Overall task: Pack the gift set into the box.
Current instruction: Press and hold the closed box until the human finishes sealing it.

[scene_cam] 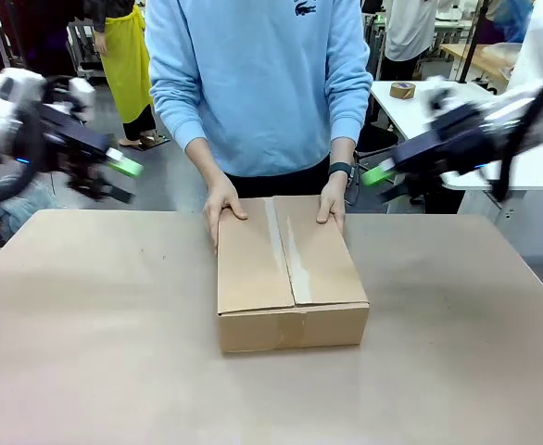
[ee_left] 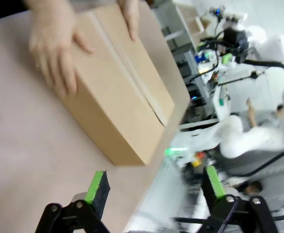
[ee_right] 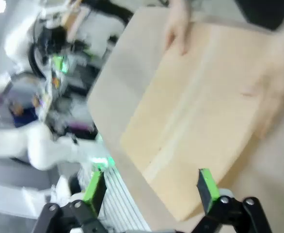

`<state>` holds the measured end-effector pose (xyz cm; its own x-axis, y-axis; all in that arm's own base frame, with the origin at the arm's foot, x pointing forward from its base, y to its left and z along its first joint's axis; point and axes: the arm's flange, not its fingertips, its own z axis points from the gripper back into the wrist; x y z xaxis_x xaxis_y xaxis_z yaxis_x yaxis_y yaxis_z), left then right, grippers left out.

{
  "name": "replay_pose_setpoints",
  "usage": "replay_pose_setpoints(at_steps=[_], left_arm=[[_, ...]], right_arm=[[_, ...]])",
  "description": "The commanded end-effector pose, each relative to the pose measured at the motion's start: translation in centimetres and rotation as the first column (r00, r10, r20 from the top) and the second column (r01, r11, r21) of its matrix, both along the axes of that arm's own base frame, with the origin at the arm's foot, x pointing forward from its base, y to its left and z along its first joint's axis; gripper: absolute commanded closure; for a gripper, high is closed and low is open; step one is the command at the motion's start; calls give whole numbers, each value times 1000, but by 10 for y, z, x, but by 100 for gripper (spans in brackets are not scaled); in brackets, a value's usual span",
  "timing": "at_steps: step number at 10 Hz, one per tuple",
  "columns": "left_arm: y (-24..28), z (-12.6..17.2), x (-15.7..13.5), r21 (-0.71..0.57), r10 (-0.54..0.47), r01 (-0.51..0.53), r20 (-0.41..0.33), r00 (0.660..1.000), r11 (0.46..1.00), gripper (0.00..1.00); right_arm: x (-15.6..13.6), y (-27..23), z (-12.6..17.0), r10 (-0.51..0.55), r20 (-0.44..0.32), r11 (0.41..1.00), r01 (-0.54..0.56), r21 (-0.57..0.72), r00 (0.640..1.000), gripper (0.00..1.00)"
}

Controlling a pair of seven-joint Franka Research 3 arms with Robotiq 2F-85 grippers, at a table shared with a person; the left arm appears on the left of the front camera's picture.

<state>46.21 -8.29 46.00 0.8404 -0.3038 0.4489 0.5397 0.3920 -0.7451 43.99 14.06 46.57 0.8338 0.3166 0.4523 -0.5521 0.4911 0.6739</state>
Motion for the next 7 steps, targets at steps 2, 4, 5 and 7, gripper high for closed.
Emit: replay_pose_setpoints(at_steps=[2,4,5,7], left_arm=[[-17,-43,-16,27,79,-93,322,943,995,0],[-36,-19,-3,50,-28,21,139,990,999,0],[-36,-19,-3,50,-28,21,139,990,999,0],[-65,-41,-3,-44,-5,22,342,940,999,0]], right_arm=[[18,5,-27,194,257,979,-173,-104,947,0],[-3,44,-15,139,93,990,-135,-45,986,0],[4,47,-30,213,165,975,-199,-99,963,0],[32,75,-36,382,527,908,-415,-62,759,0]])
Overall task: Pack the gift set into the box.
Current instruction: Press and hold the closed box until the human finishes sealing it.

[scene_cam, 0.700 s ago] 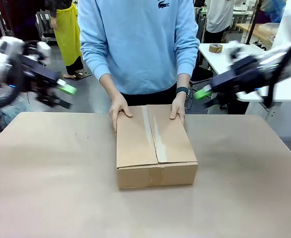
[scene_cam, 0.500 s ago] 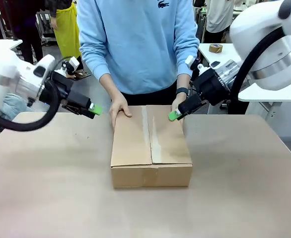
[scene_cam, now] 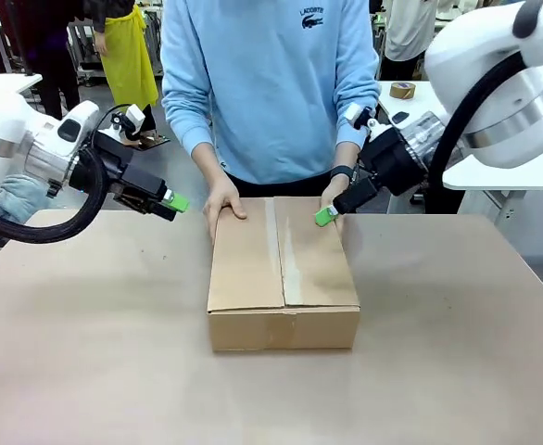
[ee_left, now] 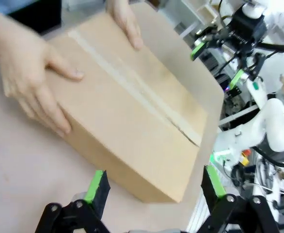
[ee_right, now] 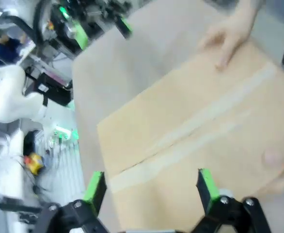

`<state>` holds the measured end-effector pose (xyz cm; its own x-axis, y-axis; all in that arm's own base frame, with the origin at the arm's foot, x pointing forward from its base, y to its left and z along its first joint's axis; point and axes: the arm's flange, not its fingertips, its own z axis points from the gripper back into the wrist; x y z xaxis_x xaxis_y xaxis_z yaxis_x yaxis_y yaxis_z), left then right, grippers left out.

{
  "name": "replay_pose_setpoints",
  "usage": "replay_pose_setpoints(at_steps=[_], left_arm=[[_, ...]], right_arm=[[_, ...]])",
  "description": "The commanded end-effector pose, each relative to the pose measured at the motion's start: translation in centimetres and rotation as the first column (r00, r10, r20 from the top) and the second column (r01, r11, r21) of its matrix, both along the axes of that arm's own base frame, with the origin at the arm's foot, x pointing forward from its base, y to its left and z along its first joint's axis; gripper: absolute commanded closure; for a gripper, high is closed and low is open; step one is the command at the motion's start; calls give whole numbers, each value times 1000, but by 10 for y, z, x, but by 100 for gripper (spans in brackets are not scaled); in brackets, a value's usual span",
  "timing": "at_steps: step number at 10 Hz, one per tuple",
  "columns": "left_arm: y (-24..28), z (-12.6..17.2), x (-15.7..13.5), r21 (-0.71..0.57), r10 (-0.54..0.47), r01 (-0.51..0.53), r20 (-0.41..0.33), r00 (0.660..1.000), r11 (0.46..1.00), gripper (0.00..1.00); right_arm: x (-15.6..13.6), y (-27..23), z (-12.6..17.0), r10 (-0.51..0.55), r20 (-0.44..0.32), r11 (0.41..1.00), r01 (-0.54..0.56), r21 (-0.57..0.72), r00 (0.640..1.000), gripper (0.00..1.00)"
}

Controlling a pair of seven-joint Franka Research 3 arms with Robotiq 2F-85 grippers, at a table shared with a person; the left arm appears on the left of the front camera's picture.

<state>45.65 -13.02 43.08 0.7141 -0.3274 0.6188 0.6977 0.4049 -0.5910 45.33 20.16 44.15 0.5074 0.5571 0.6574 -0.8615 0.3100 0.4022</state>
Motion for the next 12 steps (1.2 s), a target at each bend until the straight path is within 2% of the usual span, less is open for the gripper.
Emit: replay_pose_setpoints(at_steps=[1,2,3,4,5,6,7,8,9,10,11,12], left_arm=[[-33,-18,6,-142,4,46,336,942,989,0],[-51,-27,3,-230,41,104,549,835,968,0],[-67,-36,-4,-276,63,162,658,751,948,0],[-78,-46,-11,-276,57,223,738,673,935,0],[-83,-53,-15,-275,51,262,774,631,925,0],[-73,-50,-8,-287,114,243,831,544,927,0],[-84,-4,-6,-247,84,90,613,785,965,0],[-84,-4,-6,-247,84,90,613,785,965,0],[-84,-11,-6,-261,92,150,728,680,954,0],[-85,-21,-18,-188,-23,328,839,544,926,0],[-77,-37,-23,-142,-103,496,895,434,857,0],[-65,-50,-25,-151,-113,534,896,429,832,0]], right_arm=[[22,15,-14,183,365,954,-255,157,913,0],[21,13,-16,270,517,868,-438,235,812,0],[21,5,-19,276,590,812,-512,280,759,0],[22,-2,-25,277,615,782,-545,302,739,0],[22,-11,-30,272,613,784,-540,306,742,0],[24,-25,-34,253,529,828,-464,315,810,0],[21,6,-8,228,579,879,-422,224,783,0],[21,6,-8,228,579,879,-422,224,783,0],[23,-13,-22,234,587,842,-463,276,775,0],[30,-12,-26,211,560,829,-450,332,801,0],[34,-19,-34,187,555,810,-446,379,811,0],[35,-28,-46,166,526,821,-413,394,834,0]])
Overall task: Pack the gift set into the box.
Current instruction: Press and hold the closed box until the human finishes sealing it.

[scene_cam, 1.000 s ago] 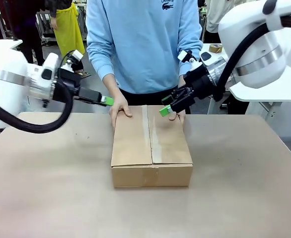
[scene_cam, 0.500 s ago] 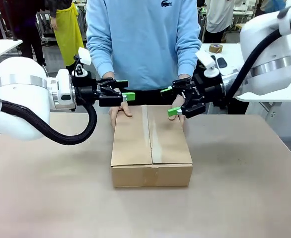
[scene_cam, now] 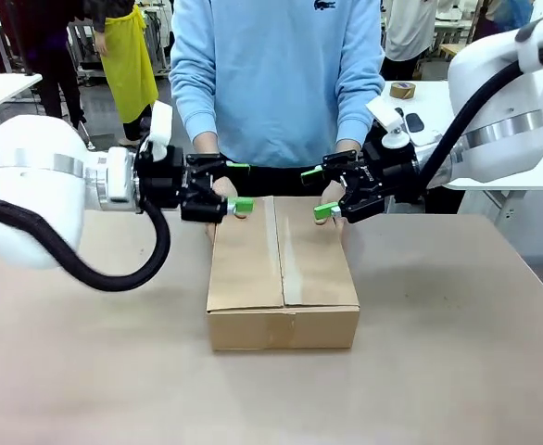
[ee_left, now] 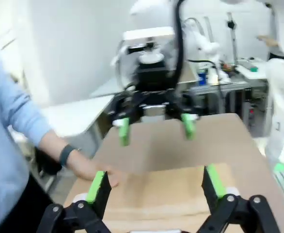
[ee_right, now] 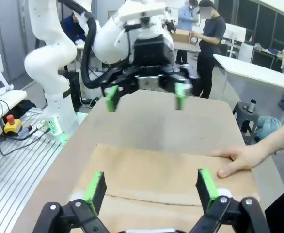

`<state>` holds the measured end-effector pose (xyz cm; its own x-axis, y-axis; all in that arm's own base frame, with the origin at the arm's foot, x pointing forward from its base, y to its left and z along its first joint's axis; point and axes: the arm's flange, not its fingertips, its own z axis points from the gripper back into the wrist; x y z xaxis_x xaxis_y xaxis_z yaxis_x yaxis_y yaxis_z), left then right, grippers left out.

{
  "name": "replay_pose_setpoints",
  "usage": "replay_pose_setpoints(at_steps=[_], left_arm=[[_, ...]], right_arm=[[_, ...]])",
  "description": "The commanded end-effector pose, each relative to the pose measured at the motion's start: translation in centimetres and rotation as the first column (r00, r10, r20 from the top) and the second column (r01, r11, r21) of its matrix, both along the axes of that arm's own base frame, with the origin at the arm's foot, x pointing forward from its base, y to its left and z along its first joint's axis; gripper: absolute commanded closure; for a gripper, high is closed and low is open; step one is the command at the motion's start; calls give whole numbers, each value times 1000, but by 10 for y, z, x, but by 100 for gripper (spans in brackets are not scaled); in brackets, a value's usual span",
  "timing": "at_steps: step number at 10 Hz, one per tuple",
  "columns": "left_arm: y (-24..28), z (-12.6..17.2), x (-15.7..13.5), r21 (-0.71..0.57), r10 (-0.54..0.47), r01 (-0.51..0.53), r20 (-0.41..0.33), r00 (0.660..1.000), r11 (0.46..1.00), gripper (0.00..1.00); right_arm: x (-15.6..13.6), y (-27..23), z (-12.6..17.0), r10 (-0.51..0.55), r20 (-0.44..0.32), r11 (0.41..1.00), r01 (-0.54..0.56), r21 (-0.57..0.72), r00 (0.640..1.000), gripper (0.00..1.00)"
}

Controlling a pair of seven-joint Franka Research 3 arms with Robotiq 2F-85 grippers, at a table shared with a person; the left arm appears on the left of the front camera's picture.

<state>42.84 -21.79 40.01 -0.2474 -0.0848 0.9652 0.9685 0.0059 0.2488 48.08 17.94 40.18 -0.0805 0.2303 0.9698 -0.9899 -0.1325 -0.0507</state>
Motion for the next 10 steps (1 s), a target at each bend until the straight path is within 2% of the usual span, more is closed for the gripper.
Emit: replay_pose_setpoints(at_steps=[1,2,4,5,6,8,10], left_arm=[[31,-32,4,-32,-60,63,85,995,997,0],[33,-47,8,-24,-52,53,39,998,998,0],[25,-71,22,-1,41,-41,-29,999,999,0],[22,-75,26,6,67,-67,-61,996,998,0],[18,-84,31,61,103,-97,-99,990,993,0],[10,-98,35,119,106,-91,-128,986,989,0],[5,-103,32,158,63,-41,-136,989,987,0]], right_arm=[[10,-9,-23,-27,-89,999,31,42,996,0],[14,-6,-43,-25,-116,999,29,26,993,0],[22,6,-76,31,-87,999,-31,12,996,0],[25,5,-86,65,-114,998,-64,11,991,0],[28,1,-100,50,-116,999,-51,-6,992,0],[25,1,-106,39,-65,999,-40,-12,997,0],[26,-6,-112,-26,-39,999,25,-45,999,0]])
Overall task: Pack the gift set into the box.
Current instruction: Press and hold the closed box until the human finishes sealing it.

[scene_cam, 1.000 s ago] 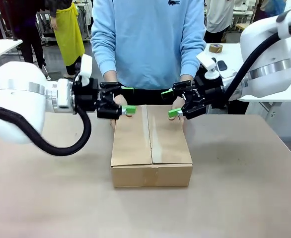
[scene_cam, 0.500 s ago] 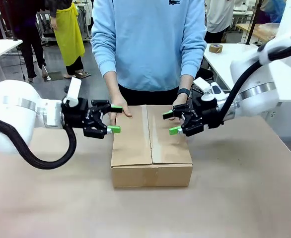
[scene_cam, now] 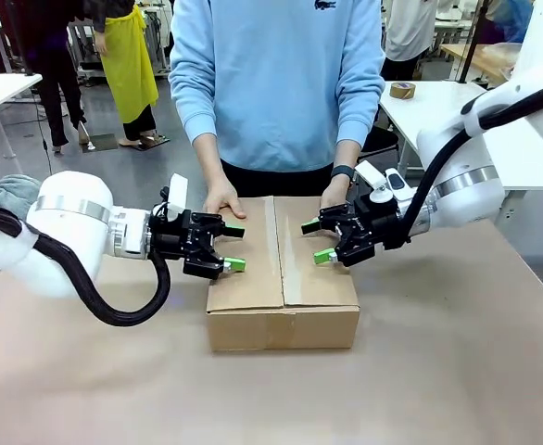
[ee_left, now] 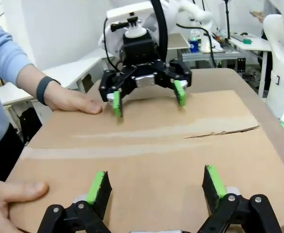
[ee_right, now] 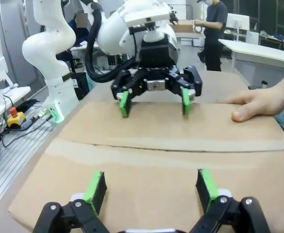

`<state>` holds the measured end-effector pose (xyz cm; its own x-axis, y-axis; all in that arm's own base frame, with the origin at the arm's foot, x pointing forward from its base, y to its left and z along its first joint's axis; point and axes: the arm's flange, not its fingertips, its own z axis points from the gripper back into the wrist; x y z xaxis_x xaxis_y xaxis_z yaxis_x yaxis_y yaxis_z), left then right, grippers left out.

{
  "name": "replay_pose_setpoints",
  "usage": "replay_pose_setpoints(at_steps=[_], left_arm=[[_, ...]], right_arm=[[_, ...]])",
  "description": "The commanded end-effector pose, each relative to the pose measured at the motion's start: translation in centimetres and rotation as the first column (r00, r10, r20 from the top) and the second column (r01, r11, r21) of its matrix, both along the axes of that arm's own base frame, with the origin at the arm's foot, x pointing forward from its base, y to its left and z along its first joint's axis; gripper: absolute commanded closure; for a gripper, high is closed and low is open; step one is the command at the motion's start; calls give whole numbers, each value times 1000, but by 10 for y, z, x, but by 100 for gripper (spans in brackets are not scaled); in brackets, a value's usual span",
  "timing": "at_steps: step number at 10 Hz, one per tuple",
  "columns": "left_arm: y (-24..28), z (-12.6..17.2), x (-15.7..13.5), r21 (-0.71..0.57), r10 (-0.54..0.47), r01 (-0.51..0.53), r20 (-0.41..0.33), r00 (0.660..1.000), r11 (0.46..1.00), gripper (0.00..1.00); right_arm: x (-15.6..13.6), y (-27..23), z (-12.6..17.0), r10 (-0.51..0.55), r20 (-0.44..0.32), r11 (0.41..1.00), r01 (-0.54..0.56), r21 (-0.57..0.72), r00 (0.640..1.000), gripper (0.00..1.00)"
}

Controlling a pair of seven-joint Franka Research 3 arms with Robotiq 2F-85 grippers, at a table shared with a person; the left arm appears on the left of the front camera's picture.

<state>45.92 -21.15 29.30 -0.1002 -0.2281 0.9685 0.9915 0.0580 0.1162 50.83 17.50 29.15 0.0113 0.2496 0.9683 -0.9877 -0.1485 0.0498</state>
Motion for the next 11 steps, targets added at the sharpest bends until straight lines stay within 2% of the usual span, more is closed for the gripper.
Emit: replay_pose_setpoints(at_steps=[1,3,5,6,11], left_arm=[[-1,3,1,43,-41,41,-9,999,998,0],[0,-3,0,88,-79,80,-21,997,993,0],[-3,-3,0,115,-28,35,-64,998,993,0],[-2,2,0,53,-60,61,-22,998,997,0],[-2,2,0,53,-60,61,-22,998,997,0]], right_arm=[[-1,-4,-5,-75,95,995,80,-56,993,0],[-2,-4,-15,-57,64,997,61,-57,996,0],[-1,-7,-20,-79,35,995,81,-57,996,0],[5,-7,-3,-44,34,998,45,-37,998,0],[5,-7,-3,-44,34,998,45,-37,998,0]])
